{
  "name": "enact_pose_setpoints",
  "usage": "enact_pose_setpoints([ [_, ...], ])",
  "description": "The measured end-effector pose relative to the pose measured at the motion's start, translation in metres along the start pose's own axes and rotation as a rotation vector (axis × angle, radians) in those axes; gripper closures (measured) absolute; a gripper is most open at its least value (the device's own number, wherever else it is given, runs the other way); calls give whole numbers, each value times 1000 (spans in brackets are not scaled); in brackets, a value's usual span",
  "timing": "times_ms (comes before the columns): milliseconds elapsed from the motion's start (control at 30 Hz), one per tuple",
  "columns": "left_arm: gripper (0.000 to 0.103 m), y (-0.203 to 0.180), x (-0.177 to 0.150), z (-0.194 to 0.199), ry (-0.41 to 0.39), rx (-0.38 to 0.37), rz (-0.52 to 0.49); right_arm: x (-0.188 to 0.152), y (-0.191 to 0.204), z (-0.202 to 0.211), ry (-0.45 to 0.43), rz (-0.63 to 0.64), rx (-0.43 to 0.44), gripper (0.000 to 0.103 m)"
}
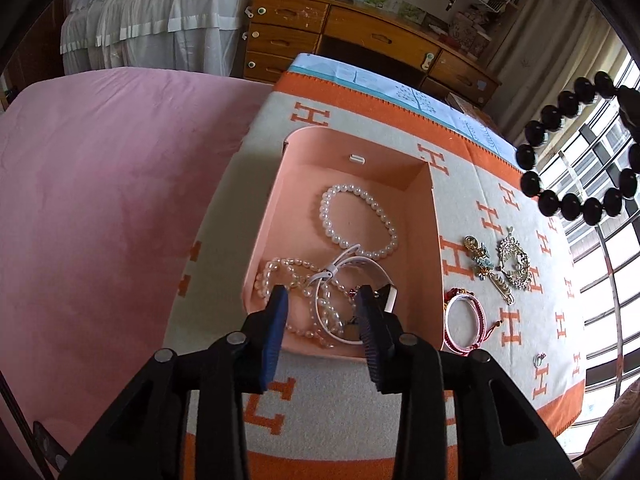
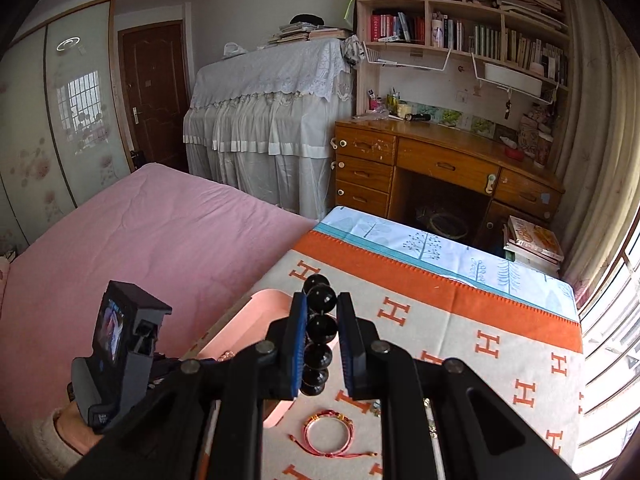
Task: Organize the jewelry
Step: 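Release the watch into the pink box with the left tool while the right tool brings the bead bracelet, then lower the black bead bracelet into the pink box and open the right tool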
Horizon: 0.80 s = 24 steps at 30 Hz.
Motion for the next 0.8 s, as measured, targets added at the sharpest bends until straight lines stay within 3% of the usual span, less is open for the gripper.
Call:
enact_pose_setpoints([
  [67, 53, 4, -2, 6, -20, -19, 17, 3, 9, -15, 24, 10, 10, 88],
  [233, 52, 10, -5, 15, -41, -36, 21, 4, 26, -56, 102, 4, 46, 88],
  [367, 44, 13, -4, 16, -53, -35, 24, -3, 38, -87, 175, -16, 84, 88],
  [533, 44, 16, -4, 16, -59, -32, 21, -15, 52, -117, 256, -37, 131, 88],
  [700, 44, 18, -4, 16, -71, -15, 16, -16, 61, -131, 266, -66, 180, 88],
  [800, 44, 18, -4, 15, -69, -6, 12, -19, 58, -142, 281, -60, 147, 88],
])
Point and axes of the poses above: each gripper's, at about its wrist camera, not at the fingertips, and z roughly against the way its jaws point, y to its left, x to its top, the point moved 5 cm from there along -z, roughly the way its jaws point, and after that the axes turned 7 degrees about z, right-handed, at the moved point
